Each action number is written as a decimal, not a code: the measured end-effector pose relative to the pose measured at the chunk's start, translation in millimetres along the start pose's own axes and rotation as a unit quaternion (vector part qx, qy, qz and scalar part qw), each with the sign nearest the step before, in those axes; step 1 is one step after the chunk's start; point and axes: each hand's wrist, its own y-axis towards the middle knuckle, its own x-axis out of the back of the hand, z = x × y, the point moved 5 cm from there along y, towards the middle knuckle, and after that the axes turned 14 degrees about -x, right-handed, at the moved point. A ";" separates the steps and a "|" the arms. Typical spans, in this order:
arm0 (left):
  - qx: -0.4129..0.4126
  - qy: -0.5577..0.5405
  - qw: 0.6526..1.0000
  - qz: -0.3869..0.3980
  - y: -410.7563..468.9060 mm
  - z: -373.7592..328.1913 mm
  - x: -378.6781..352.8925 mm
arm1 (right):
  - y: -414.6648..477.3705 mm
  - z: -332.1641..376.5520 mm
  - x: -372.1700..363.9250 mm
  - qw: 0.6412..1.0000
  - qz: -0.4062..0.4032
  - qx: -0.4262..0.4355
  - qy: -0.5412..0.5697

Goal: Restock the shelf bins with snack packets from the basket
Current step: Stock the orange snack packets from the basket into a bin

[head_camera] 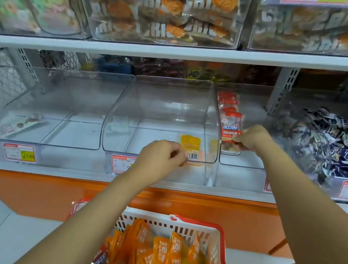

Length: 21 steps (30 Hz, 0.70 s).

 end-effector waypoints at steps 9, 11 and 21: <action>-0.049 -0.079 0.983 -0.156 -24.3 -7.5 11.6 | -5.7 2.1 -6.2 0.994 -0.016 0.069 -0.078; -0.059 -0.081 0.971 -0.218 -48.0 -7.6 19.2 | -19.3 6.8 4.8 0.988 -0.100 0.081 -0.087; 0.124 -0.012 0.992 0.012 -195.3 92.4 -21.8 | -166.8 6.2 -46.1 0.925 -0.146 0.316 -0.154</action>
